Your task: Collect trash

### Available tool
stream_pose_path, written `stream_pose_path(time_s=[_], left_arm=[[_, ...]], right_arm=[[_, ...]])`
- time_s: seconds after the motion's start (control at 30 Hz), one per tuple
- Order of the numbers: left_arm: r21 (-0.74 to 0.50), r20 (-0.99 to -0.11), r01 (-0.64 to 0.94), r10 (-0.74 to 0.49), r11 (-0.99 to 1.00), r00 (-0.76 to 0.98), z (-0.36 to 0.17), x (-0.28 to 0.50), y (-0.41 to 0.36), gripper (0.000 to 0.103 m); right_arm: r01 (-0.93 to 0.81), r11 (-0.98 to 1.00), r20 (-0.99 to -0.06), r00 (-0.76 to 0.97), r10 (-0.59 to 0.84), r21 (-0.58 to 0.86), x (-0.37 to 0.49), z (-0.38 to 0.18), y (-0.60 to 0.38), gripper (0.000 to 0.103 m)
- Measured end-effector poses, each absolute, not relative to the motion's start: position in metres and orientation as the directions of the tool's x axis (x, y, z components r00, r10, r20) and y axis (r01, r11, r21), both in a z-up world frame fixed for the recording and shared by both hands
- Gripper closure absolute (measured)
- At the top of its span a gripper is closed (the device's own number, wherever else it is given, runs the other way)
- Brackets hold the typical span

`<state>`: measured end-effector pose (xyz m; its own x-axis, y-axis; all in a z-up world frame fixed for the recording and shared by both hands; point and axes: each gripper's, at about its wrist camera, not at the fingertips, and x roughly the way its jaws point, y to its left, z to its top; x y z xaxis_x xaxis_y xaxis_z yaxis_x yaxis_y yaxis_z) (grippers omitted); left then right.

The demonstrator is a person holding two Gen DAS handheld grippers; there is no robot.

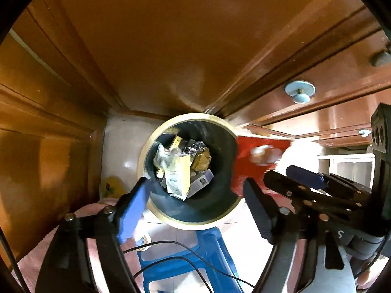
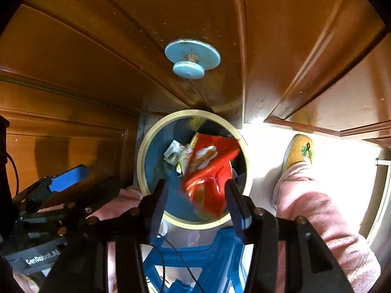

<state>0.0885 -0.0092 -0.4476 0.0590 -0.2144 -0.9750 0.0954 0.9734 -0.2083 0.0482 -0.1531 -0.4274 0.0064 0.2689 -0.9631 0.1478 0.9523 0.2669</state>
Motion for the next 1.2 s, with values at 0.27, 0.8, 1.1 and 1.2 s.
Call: stream_pose_path(time_s=[0.27, 0.8, 1.1, 1.2], left_arm=[[-0.195, -0.976, 0.086, -0.202, 0.977, 0.081, -0.446, 0.090, -0.004, 0.013], [-0.222, -0.953, 0.100, -0.238, 0.970, 0.189, -0.379, 0.076, -0.004, 0.012], [-0.221, -0.908, 0.152, -0.260, 0.963, 0.327, -0.292, 0.054, -0.009, 0.012], [-0.200, -0.886, 0.170, -0.252, 0.965, 0.389, -0.257, 0.048, -0.011, 0.012]], right_arm=[[0.148, 0.952, -0.963, 0.007, 0.271, 0.269, 0.047, -0.424, -0.152, 0.051], [0.141, 0.940, -0.947, 0.122, 0.296, 0.312, 0.037, -0.360, -0.154, 0.051], [0.081, 0.947, -0.922, 0.268, 0.279, 0.310, 0.021, -0.283, -0.155, 0.051], [0.052, 0.950, -0.902, 0.332, 0.275, 0.308, 0.016, -0.252, -0.155, 0.051]])
